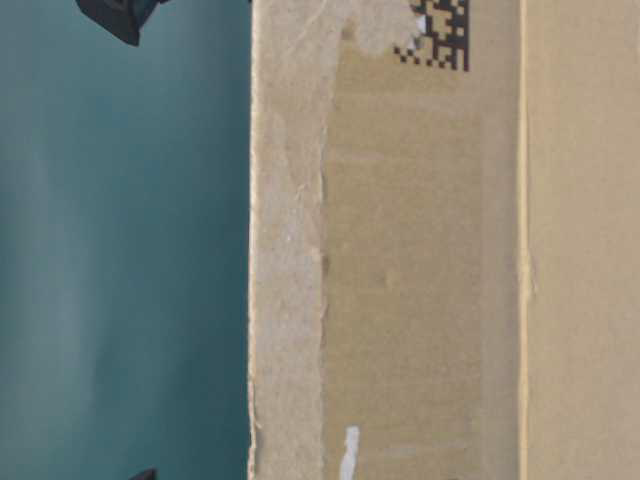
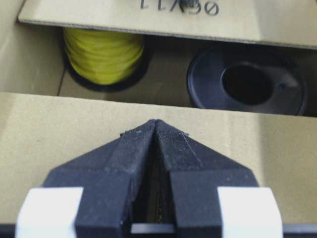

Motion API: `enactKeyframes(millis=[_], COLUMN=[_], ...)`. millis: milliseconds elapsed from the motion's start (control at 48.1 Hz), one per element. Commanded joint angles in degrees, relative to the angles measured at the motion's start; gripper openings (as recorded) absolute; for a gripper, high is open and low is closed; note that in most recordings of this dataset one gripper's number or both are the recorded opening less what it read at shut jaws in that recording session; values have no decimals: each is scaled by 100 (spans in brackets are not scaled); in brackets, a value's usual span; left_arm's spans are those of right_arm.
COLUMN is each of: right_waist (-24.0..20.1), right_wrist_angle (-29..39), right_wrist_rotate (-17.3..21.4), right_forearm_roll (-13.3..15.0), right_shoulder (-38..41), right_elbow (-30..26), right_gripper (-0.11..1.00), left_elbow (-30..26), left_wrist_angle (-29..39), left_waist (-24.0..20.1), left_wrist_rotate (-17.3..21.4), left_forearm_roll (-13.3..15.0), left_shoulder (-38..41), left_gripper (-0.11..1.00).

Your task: Close the cardboard box.

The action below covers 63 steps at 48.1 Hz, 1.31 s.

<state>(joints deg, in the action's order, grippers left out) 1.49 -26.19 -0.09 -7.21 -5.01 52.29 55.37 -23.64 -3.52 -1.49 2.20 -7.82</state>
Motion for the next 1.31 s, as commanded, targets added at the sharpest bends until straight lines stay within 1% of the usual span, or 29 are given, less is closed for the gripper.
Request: enactKeyframes(millis=[0, 166, 416, 499, 561, 769, 894, 1019, 1289], right_waist=[9, 18, 9, 9, 9, -18, -26, -26, -26], right_wrist_angle=[-53, -62, -44, -35, -35, -35, -35, -35, -35], right_wrist_rotate=[9, 9, 9, 9, 18, 18, 18, 18, 18], right_forearm_roll=[-18, -18, -18, -26, -35, -35, -35, -35, -35], right_shoulder=[-44, -44, -44, -44, -35, -44, -44, -44, -35], right_elbow=[-79, -88, -88, -79, -88, -79, -70, -70, -70], right_gripper=[0, 0, 0, 0, 0, 0, 0, 0, 0], left_elbow=[-132, -308, -923, -1151, -1345, -1758, -1872, -1916, -1881], left_wrist_angle=[-53, -53, -35, -18, -9, 0, 0, 35, 62], left_waist=[-18, -79, -413, -536, -624, -844, -993, -1081, -1099], left_wrist_rotate=[0, 26, 123, 255, 422, 721, 817, 826, 826], left_forearm_roll=[0, 0, 0, -9, -9, 0, -9, -9, 0], left_shoulder=[9, 114, 457, 589, 668, 888, 976, 1081, 1257], left_gripper=[0, 0, 0, 0, 0, 0, 0, 0, 0])
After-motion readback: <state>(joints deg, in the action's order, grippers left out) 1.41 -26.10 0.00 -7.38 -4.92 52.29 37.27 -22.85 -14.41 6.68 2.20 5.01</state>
